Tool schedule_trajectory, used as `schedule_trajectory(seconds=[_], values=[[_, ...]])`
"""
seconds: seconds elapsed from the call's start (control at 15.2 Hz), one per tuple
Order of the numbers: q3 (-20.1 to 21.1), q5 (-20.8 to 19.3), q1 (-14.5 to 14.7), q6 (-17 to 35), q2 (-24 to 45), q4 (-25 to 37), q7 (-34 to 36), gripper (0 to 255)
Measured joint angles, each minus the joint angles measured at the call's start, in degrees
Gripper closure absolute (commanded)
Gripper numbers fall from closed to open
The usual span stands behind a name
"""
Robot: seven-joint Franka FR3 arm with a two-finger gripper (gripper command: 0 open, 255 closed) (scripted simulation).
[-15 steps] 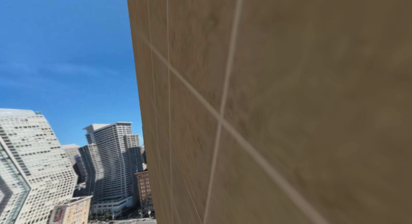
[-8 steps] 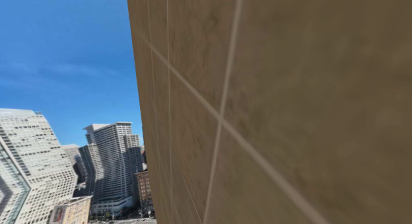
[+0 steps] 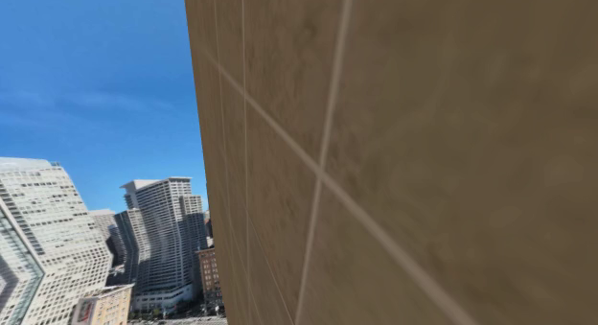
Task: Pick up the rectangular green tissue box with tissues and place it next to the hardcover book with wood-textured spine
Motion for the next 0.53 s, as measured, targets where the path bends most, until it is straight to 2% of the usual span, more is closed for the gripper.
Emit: schedule_trajectory(seconds=[0.4, 0.53], values=[[-4.61, 3.74, -4.82, -5.18, 5.58, 6.40, -8.59, 255], [-5.02, 4.41, -5.40, -4.64, 6.46, 6.10, -10.04, 255]])
